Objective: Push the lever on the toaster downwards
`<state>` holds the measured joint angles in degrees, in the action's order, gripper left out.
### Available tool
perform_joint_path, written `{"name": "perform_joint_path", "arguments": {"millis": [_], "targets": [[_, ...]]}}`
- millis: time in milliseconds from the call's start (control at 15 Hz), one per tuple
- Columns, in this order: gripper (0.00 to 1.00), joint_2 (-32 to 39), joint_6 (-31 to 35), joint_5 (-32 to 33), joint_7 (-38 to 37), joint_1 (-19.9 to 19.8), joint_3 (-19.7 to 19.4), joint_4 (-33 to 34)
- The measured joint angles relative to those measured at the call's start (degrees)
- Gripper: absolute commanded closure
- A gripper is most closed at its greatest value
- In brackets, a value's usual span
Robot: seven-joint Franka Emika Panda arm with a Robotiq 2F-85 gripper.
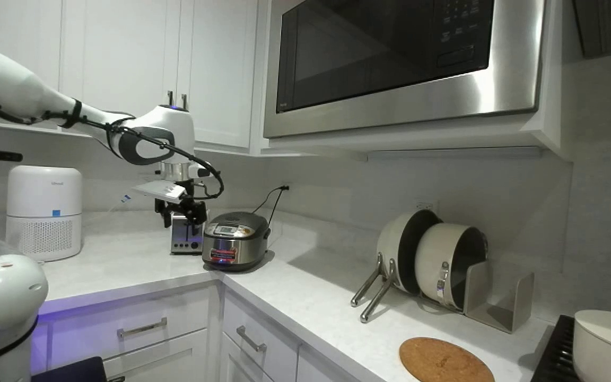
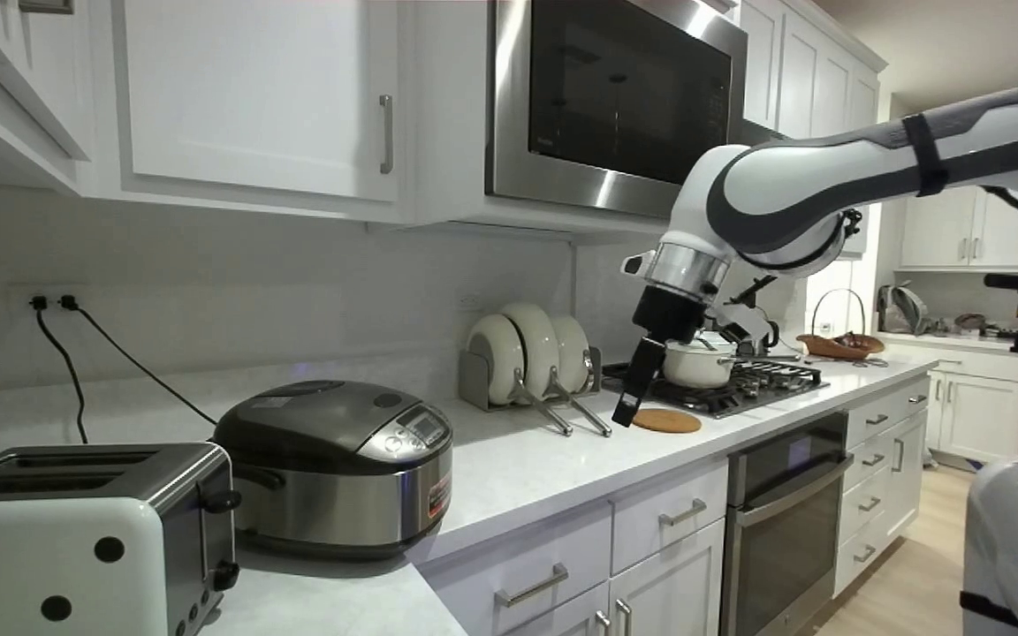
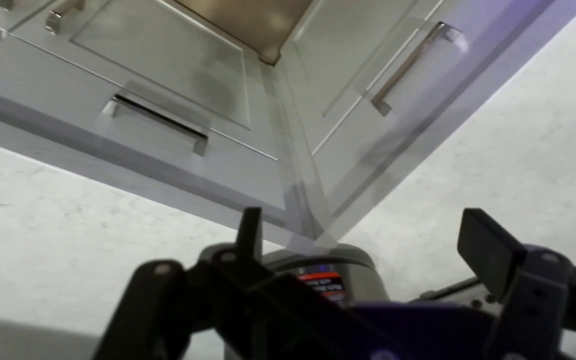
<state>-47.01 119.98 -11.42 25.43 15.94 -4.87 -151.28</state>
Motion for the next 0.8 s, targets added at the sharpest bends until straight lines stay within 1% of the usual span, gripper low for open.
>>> {"name": "perform_joint_path", "arguments": {"millis": [200,400,800], "targets": [[0.0,-4.6,1.0,-3.4,0.3,3.9,0.1,-3.0],[0.0,-8.2,1.6,-5.0,0.3,6.8,0.7,-5.0],[0.0,-12.3,2.3,-5.7,0.3,10.1,1.5,-6.3]]}}
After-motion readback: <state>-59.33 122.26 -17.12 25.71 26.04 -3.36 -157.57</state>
